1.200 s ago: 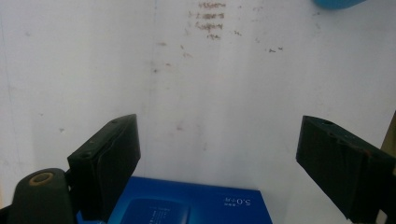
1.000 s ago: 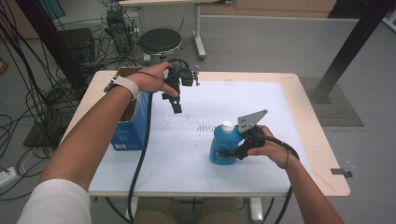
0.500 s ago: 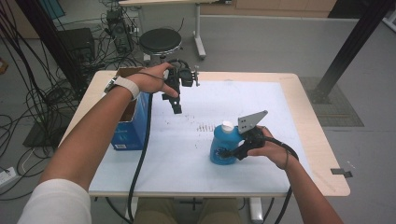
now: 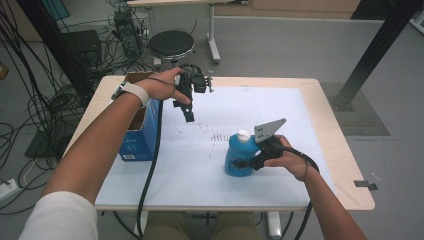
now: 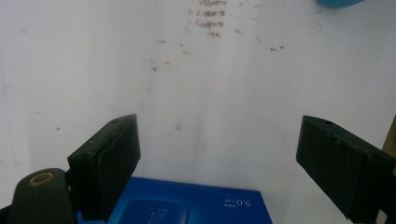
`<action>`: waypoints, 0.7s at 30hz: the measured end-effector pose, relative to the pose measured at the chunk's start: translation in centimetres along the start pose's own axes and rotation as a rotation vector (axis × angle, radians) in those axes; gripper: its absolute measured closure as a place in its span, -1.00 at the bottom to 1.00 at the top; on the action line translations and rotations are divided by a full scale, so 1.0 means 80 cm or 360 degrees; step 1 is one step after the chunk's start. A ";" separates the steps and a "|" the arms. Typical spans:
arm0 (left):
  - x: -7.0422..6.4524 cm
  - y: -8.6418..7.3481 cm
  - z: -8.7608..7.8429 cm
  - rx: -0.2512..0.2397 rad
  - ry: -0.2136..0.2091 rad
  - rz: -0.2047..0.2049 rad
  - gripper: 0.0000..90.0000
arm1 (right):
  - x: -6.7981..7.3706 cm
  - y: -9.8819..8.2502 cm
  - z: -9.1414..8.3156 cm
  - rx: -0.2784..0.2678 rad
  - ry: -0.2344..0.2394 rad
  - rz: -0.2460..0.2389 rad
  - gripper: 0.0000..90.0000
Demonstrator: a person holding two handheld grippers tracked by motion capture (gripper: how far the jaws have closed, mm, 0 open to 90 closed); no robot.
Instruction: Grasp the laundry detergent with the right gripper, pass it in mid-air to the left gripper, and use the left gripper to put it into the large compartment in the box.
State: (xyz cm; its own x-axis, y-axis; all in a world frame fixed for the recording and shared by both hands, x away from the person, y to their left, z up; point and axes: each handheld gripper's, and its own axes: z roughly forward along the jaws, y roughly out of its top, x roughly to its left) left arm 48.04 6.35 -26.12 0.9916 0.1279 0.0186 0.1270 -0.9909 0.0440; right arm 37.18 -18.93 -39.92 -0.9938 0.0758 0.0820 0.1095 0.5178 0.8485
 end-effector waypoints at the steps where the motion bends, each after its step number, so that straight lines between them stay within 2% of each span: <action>1: 0.000 0.000 0.000 0.0000 0.0000 0.0000 -0.69 | 0.000 0.000 0.000 0.0000 0.0000 0.0000 -0.11; 21: -0.001 0.001 0.000 0.0001 -0.0001 0.0005 -0.68 | 0.001 -0.002 0.000 -0.0015 -0.0012 -0.0021 -0.08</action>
State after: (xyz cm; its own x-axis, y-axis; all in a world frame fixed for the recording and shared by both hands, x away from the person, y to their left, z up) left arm 47.96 6.25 -26.13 0.9920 0.1248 0.0178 0.1239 -0.9913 0.0436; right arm 37.10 -19.01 -40.01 -0.9949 0.0757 0.0670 0.0964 0.5105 0.8544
